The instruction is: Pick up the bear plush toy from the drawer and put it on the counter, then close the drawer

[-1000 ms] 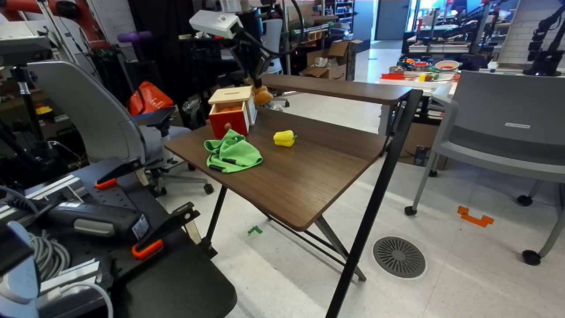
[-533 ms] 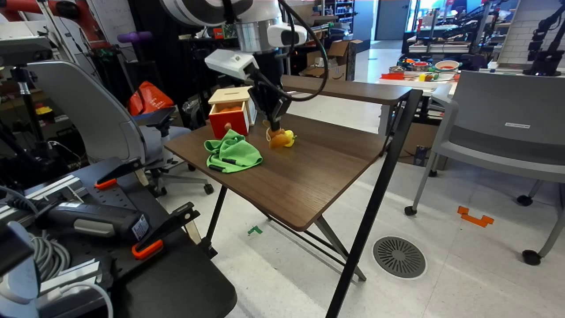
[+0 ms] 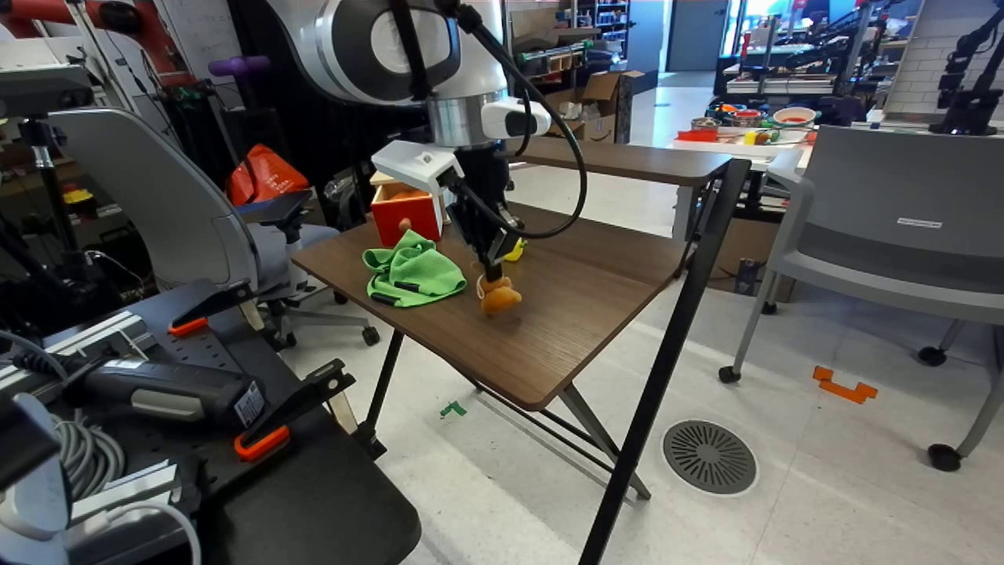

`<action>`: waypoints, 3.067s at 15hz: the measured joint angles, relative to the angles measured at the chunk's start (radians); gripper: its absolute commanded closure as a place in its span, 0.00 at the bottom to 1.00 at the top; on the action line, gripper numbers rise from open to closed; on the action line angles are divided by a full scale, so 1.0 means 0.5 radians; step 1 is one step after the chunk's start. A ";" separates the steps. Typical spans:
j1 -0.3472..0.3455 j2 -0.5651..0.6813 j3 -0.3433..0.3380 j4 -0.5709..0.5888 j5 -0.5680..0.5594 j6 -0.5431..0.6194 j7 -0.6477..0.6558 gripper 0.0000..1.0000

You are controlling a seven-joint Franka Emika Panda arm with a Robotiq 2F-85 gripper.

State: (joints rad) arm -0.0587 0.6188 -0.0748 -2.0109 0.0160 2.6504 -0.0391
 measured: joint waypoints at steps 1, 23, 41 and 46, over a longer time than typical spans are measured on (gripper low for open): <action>0.002 0.000 0.004 0.001 -0.007 0.000 -0.001 0.56; -0.026 -0.098 0.575 0.192 -0.043 -0.710 -1.447 0.00; 0.302 0.285 0.468 0.582 -0.469 -0.557 -1.213 0.00; 0.303 0.287 0.478 0.582 -0.467 -0.529 -1.067 0.00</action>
State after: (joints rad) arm 0.0926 0.7622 0.1642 -1.7199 -0.2174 2.3859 -0.5723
